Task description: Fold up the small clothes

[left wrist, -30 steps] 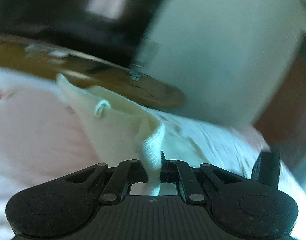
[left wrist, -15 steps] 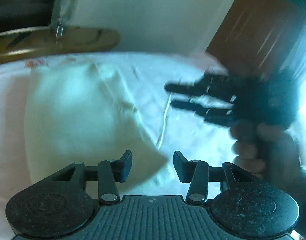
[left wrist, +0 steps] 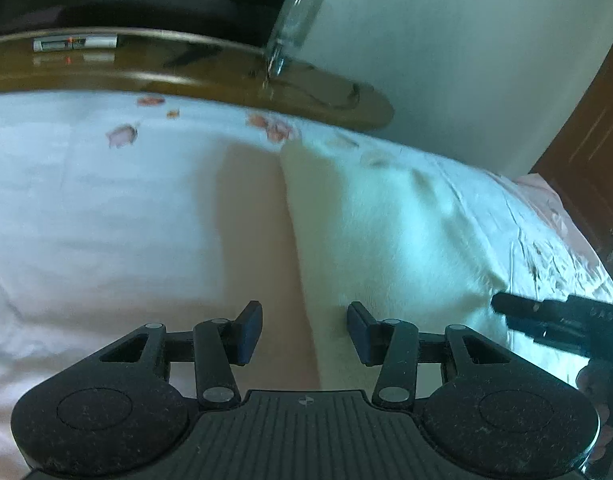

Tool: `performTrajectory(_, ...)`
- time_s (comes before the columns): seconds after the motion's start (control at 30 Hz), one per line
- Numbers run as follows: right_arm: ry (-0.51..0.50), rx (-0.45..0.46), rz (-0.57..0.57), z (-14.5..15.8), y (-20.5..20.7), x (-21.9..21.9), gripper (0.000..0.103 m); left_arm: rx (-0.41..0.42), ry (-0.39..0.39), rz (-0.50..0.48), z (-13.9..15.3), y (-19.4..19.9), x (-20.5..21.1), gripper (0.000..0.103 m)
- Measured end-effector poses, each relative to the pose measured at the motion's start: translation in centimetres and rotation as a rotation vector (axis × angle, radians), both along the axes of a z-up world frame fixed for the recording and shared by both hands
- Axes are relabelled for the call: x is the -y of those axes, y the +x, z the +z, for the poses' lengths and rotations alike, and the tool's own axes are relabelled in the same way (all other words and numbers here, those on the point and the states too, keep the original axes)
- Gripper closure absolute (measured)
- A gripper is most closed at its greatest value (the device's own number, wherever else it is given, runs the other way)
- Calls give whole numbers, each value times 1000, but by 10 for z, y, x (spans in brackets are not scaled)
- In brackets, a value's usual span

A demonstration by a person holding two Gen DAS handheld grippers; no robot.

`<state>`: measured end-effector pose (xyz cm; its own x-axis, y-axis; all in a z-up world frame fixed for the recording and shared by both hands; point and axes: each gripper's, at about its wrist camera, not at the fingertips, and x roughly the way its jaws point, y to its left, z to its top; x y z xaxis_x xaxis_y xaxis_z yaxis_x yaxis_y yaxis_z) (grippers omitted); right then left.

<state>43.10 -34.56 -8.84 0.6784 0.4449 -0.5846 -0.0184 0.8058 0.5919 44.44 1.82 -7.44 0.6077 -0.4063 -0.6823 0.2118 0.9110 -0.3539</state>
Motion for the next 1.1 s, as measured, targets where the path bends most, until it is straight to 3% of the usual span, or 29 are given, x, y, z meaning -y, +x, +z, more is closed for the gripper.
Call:
performTrajectory(0.33, -62, 12, 65, 5, 18, -10, 69, 14, 13, -20, -1, 13, 12, 57)
performTrajectory(0.43, -141, 15, 93, 10, 24, -18, 75, 9, 7, -15, -2, 13, 12, 57)
performTrajectory(0.5, -174, 12, 118, 14, 27, -20, 87, 11, 15, -18, -1, 12, 14, 57)
performTrajectory(0.6, -219, 32, 146, 22, 25, -23, 89, 46, -2, -28, 9, 6, 16, 57)
performTrajectory(0.67, -218, 57, 161, 32, 22, -22, 89, 53, -37, -41, 14, 3, 17, 57)
performTrajectory(0.77, -205, 59, 166, 42, 21, -13, 89, 53, -8, -45, 15, 3, 21, 57)
performTrajectory(0.87, -228, 2, 137, 25, 27, -6, 89, 32, 13, -39, 9, 7, 24, 57)
performTrajectory(0.97, -190, -3, 150, 17, 27, -5, 88, 48, 19, -40, 11, 7, 22, 57)
performTrajectory(1.1, -203, 60, 129, 30, 22, 2, 73, 94, -19, -26, 24, 21, 12, 57)
